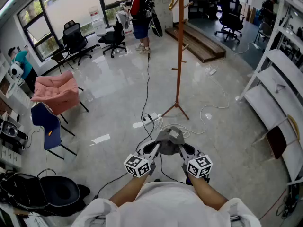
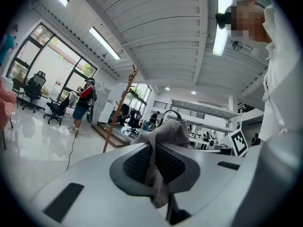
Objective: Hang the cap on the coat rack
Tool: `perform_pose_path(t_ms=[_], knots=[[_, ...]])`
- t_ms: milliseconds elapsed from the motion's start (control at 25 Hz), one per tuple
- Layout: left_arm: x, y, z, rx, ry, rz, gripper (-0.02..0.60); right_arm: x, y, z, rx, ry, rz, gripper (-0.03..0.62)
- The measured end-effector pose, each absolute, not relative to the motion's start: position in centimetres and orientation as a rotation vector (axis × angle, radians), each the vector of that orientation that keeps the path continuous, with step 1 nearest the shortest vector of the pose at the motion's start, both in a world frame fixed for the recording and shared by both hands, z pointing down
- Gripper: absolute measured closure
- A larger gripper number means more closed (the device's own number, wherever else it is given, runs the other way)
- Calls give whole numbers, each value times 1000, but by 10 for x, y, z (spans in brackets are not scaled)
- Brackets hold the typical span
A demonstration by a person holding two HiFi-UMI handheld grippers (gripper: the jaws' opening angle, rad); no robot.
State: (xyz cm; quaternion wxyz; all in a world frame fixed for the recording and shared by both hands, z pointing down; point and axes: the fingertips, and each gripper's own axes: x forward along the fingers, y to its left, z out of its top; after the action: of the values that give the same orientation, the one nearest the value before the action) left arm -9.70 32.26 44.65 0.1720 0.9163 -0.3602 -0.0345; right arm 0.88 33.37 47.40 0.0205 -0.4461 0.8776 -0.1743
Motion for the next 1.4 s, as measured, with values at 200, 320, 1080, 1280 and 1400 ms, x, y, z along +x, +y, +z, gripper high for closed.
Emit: perform_pose_path(t_ms=[200,320,1080,1280,1400], knots=[[-74,314,441,2633,-1024,-106,546,32,323,466,-1367,2745,-485,565],[-60,315,444,2637,-987,-90,546,45,323,468,-1365,2760,-461,565],[1,333,472,2578,-995,24,546,103,342,504,-1199,2856,-575,563],[17,324,464,2560,-1049,20,548,121,330,499,-1184,2865,-563,563],[21,313,459,2556,-1068,22,548,125,317,492,-1173,2877,-548,563]])
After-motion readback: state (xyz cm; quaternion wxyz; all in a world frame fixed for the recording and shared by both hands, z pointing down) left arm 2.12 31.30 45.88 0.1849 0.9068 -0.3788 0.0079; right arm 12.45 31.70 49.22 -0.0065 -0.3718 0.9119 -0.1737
